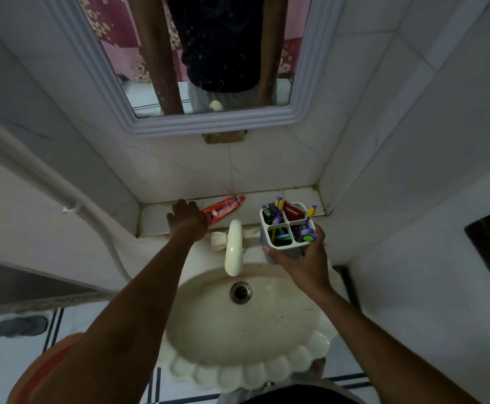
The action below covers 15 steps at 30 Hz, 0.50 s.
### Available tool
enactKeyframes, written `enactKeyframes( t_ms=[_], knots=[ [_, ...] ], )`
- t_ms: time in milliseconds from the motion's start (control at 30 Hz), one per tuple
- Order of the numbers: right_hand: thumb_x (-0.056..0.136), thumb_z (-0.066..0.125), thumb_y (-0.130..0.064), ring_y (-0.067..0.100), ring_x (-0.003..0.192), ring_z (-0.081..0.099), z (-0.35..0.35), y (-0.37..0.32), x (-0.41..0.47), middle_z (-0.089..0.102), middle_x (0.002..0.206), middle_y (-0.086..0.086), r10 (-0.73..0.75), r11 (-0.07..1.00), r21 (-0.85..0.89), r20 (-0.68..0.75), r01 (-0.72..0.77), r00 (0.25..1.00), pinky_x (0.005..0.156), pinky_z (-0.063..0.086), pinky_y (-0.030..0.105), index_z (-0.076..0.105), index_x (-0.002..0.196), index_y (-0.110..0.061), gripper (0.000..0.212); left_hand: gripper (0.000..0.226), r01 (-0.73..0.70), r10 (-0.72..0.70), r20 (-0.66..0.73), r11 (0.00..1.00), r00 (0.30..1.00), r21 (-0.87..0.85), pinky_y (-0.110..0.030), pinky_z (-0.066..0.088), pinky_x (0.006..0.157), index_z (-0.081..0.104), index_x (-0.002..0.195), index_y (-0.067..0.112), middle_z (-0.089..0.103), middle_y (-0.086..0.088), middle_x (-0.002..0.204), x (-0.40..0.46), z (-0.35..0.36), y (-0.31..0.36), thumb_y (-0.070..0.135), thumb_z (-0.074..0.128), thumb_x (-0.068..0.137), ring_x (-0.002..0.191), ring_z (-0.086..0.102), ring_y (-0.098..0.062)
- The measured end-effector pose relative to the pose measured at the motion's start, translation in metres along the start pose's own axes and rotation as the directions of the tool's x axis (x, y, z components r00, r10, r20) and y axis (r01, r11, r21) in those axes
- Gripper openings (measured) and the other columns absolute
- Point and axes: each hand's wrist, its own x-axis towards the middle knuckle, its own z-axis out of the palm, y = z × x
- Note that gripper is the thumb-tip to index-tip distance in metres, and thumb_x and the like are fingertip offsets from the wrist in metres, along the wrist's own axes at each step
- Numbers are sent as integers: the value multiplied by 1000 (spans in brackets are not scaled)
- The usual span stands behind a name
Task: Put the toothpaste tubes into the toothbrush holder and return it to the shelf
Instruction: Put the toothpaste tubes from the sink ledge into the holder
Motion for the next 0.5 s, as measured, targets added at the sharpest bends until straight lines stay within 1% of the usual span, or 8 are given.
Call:
enactKeyframes(
  t_ms=[67, 100, 167, 200, 267, 333, 400, 500],
  knots=[
    [49, 106, -73, -14, 124, 68, -1, -1, 1, 67, 140, -29, 5, 1000, 11, 12, -5, 1000, 98, 61, 15, 36, 160, -42, 135, 43, 12, -19, -30, 980, 999, -200, -47, 57, 99, 59, 131, 8, 67, -17, 128, -5, -3, 1, 42, 62, 107, 116, 65, -36],
    [49, 106, -74, -15, 124, 68, -2, -2, 2, 67, 139, -31, 4, 1000, 12, 21, -5, 1000, 98, 61, 15, 36, 160, -42, 135, 33, 1, -25, -72, 949, 997, -316, -47, 60, 92, 63, 125, 8, 71, -16, 118, -10, -6, 2, 35, 65, 106, 107, 69, -36],
    [49, 106, -74, -16, 123, 67, -2, -3, 3, 67, 138, -31, 3, 1000, 6, 38, -3, 999, 98, 61, 17, 35, 159, -43, 135, 18, -96, -10, -213, 870, 977, -483, -44, 62, 82, 69, 117, 9, 77, -15, 106, -20, -16, 6, 21, 68, 103, 95, 73, -34],
    [49, 106, -73, -16, 123, 67, -3, -4, 4, 67, 139, -29, 1, 1000, 3, 47, -1, 999, 99, 61, 19, 35, 160, -42, 135, 14, -177, 17, -305, 844, 952, -507, -42, 63, 79, 72, 114, 10, 79, -12, 102, -27, -24, 9, 17, 69, 102, 90, 75, -32],
    [52, 107, -69, -14, 124, 67, -2, -6, 5, 66, 142, -26, -2, 1000, -7, 69, 3, 998, 103, 62, 24, 34, 160, -41, 133, 12, -341, 74, -470, 787, 879, -513, -36, 64, 77, 77, 110, 13, 81, -2, 99, -42, -42, 16, 17, 69, 103, 86, 77, -21],
    [54, 109, -63, -5, 127, 70, -2, -10, 5, 67, 145, -21, -6, 1000, -6, 88, 6, 996, 106, 63, 31, 34, 160, -37, 132, 13, -472, 101, -600, 724, 793, -502, -33, 64, 78, 80, 110, 16, 81, 5, 99, -58, -61, 25, 21, 70, 104, 85, 75, -11],
    [50, 108, -66, 7, 131, 71, -2, -13, 4, 67, 147, -14, -4, 1000, 5, 95, 4, 995, 106, 64, 34, 33, 159, -31, 137, 14, -561, 105, -687, 671, 719, -485, -26, 63, 77, 81, 112, 18, 81, 7, 99, -74, -81, 34, 25, 72, 104, 86, 74, -7],
    [42, 104, -76, 15, 135, 70, -5, -19, 3, 66, 150, -8, -11, 1000, 8, 95, 10, 995, 108, 64, 41, 32, 158, -25, 146, 13, -686, 170, -765, 591, 621, -425, -16, 58, 73, 80, 113, 18, 79, 11, 98, -101, -103, 53, 25, 74, 104, 85, 74, -4]
  ],
)
